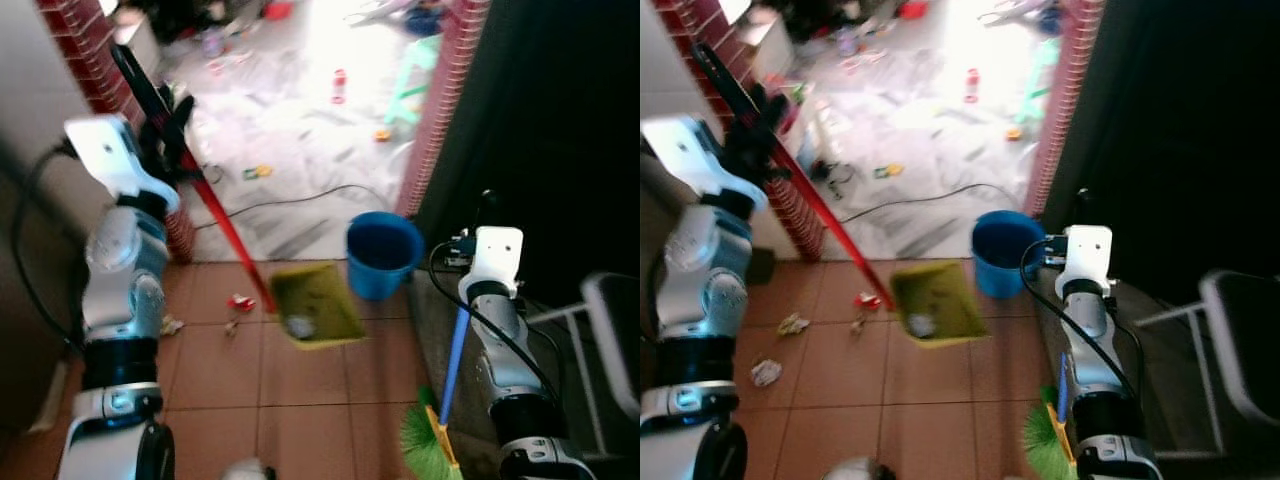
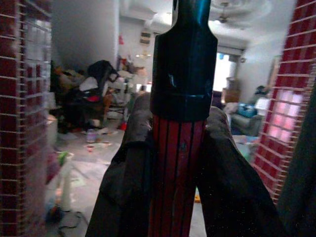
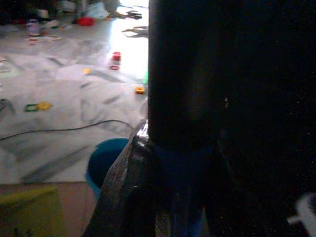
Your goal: Sweep floor
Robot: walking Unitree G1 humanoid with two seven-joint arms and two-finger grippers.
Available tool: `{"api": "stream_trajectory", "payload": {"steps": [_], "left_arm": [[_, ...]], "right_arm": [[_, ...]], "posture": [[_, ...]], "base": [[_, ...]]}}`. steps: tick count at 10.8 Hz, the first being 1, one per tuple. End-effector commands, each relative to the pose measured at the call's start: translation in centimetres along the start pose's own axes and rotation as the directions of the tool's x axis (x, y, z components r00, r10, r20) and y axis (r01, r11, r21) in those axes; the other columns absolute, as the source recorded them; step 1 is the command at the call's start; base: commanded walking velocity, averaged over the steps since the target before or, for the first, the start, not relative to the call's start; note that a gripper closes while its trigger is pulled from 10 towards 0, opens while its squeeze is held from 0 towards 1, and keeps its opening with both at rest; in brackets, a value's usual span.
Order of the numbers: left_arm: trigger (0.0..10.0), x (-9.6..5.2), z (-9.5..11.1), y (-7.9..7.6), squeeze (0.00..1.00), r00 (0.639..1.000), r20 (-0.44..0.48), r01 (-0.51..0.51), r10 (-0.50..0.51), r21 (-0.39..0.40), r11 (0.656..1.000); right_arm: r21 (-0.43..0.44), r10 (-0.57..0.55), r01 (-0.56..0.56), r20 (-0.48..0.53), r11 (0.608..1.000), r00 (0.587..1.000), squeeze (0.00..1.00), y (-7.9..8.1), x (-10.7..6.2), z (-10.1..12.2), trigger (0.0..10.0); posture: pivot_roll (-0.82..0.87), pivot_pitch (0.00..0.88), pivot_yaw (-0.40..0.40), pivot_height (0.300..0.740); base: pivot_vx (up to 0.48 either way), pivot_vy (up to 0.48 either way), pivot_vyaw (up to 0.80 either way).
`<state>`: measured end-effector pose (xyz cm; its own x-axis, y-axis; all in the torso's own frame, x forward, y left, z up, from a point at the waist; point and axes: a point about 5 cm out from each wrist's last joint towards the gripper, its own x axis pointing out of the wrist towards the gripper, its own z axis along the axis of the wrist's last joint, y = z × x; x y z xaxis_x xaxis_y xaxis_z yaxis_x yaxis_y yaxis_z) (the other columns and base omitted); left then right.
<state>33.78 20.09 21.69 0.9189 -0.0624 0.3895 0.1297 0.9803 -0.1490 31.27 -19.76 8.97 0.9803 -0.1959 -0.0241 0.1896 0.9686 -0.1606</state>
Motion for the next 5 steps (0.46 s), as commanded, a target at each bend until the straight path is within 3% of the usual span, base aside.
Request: {"api": "stream_trajectory", "payload": {"steps": [1, 5], "left_arm": [[10.0, 0.84, 1.48, -0.75, 0.0, 0.996, 0.084, 0.021, -0.02, -0.018, 1.0], [10.0, 1.09, 1.67, -1.45, 0.0, 0.995, 0.094, 0.043, -0.04, -0.025, 0.999]], "right_arm": [[0.01, 0.002, -0.003, 0.044, 1.0, 0.999, 0.0, 0.04, 0.31, 0.89, 10.0], [0.009, -0.002, 0.001, 0.038, 1.0, 0.999, 0.0, 0.07, 0.34, 0.7, 10.0]], "posture": [[-0.03, 0.0, 0.022, 0.74], [-0.03, 0.0, 0.026, 0.74]], "base": [[0.465, 0.0, 0.0], [0.48, 0.0, 0.0]]}}
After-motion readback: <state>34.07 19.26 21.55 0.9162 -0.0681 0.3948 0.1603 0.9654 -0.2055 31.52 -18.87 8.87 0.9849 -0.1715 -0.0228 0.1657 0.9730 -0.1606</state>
